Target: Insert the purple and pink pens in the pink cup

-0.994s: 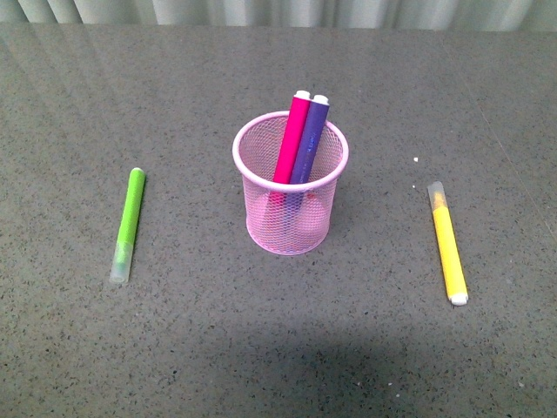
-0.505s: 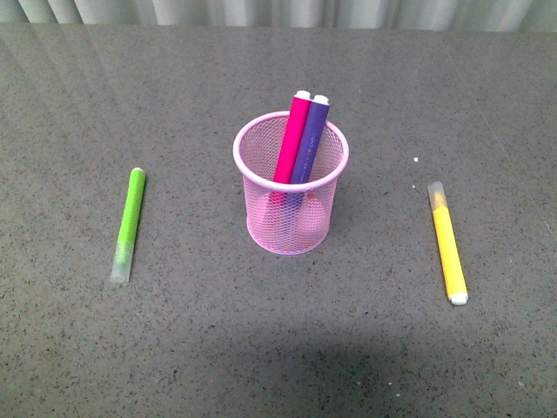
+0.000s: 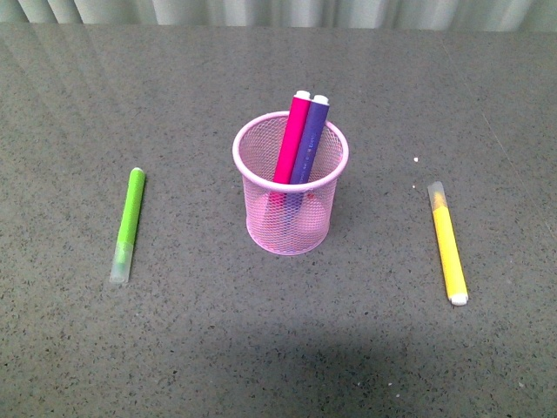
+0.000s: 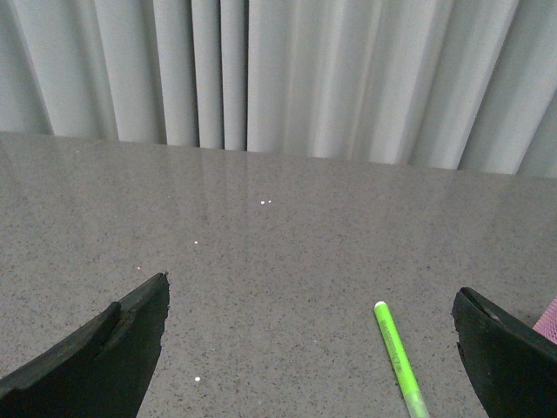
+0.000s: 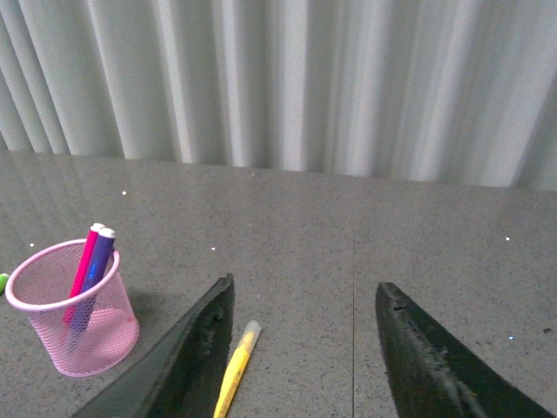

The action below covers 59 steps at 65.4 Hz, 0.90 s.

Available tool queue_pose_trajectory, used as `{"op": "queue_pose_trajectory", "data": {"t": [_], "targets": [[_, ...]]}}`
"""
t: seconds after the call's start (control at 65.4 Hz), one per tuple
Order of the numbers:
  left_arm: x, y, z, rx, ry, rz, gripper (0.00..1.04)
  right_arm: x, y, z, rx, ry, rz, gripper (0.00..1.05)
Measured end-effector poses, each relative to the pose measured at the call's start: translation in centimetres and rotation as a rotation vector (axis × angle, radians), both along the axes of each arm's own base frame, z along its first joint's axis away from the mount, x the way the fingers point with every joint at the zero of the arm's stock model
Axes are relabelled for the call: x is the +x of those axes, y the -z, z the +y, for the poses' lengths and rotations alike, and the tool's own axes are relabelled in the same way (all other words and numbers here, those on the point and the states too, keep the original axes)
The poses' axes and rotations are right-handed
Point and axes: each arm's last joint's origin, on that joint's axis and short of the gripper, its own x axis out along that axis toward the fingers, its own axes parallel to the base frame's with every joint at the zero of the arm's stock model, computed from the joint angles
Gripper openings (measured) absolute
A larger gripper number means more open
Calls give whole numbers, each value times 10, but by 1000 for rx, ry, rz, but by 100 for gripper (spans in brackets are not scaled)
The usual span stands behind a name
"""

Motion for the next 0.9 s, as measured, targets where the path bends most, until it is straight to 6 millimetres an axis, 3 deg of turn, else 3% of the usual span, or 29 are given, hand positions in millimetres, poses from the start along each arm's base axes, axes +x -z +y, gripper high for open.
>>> {"op": "queue_pose_trajectory", "data": {"t": [0.229,0.902], "targets": [[0,0,0,0,0,0,97,0,0,0,0,0,0,99],[0,0,0,0,0,0,97,0,0,0,0,0,0,97]]}}
